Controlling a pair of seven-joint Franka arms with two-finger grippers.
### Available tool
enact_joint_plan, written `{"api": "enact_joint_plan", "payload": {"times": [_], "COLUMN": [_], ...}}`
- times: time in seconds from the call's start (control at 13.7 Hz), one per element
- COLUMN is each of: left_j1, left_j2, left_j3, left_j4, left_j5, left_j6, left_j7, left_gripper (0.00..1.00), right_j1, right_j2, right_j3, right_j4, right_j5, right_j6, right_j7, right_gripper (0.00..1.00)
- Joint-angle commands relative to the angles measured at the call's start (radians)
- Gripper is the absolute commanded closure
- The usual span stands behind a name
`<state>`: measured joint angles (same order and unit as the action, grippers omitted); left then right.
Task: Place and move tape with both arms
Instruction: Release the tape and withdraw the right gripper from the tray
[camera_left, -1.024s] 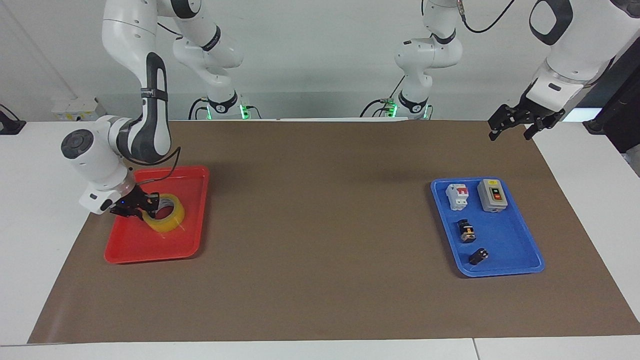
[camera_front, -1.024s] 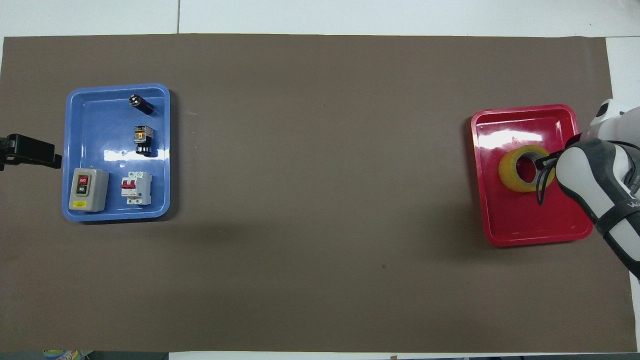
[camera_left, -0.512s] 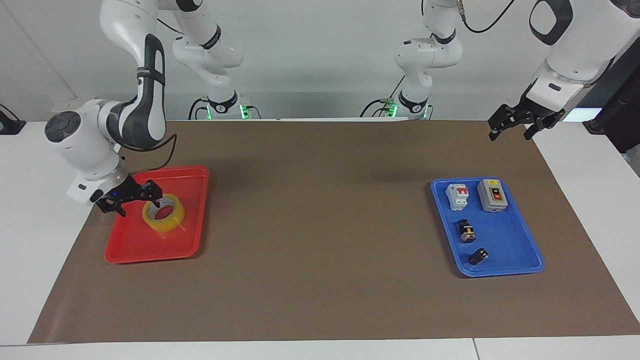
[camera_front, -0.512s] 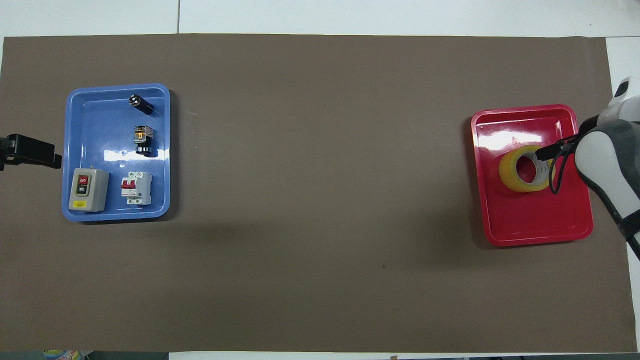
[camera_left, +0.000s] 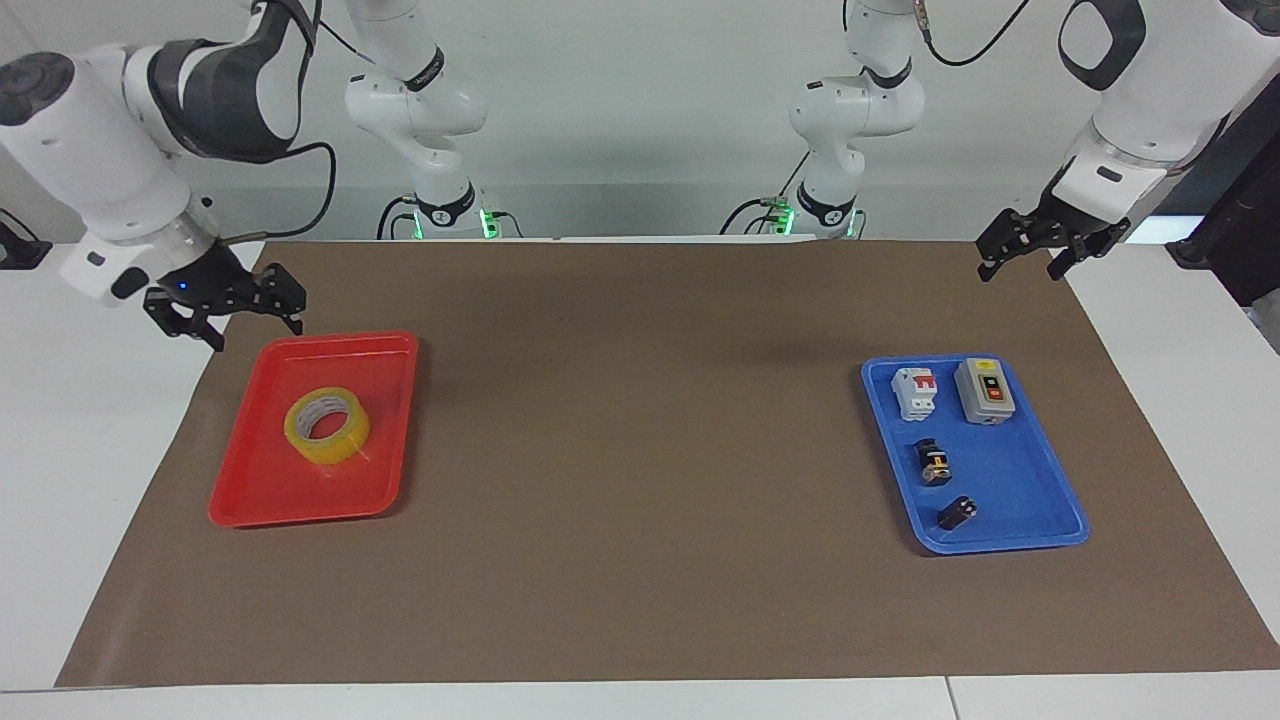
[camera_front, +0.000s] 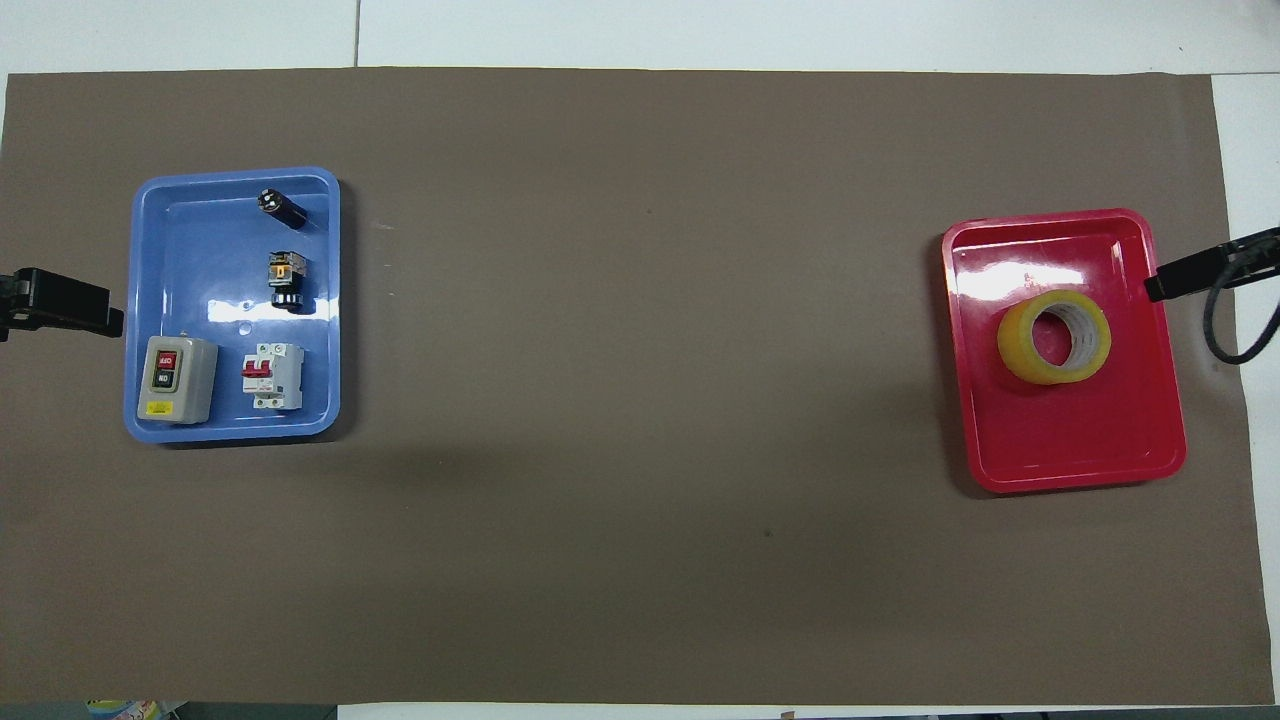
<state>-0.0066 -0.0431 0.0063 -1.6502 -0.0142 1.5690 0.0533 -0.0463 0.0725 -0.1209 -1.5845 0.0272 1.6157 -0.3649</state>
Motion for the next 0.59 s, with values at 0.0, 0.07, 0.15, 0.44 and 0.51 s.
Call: {"api": "enact_joint_plan", "payload": {"times": [0.0, 0.07, 0.15, 0.44, 0.51], "left_j1": [-0.001, -0.001, -0.001, -0.001, -0.001], "left_j2": [-0.02, -0.02, -0.02, -0.02, -0.02], "left_j3": [0.001, 0.001, 0.001, 0.001, 0.001], "left_j4": [-0.02, -0.02, -0.02, -0.02, -0.02], "left_j5": [0.019, 0.019, 0.019, 0.019, 0.019], "left_j6": [0.008, 0.008, 0.008, 0.008, 0.008], "left_j7": [0.014, 0.014, 0.014, 0.014, 0.014], "left_gripper": [0.0, 0.0, 0.0, 0.0, 0.0], "right_j1": [-0.014, -0.011, -0.006, -0.012, -0.015], "right_j2": [-0.035, -0.058, -0.088, -0.094, -0.092], "right_j3": [0.007, 0.007, 0.006, 0.009, 0.009], "right_j4": [0.049, 0.019, -0.006, -0.009, 0.001], "right_j5": [-0.026, -0.027, -0.035, -0.073, -0.073], "right_j6": [-0.089, -0.114, -0.137, -0.143, -0.14], "right_j7": [0.055, 0.076, 0.08, 0.067, 0.069], "right_gripper": [0.0, 0.0, 0.0, 0.0, 0.0]}}
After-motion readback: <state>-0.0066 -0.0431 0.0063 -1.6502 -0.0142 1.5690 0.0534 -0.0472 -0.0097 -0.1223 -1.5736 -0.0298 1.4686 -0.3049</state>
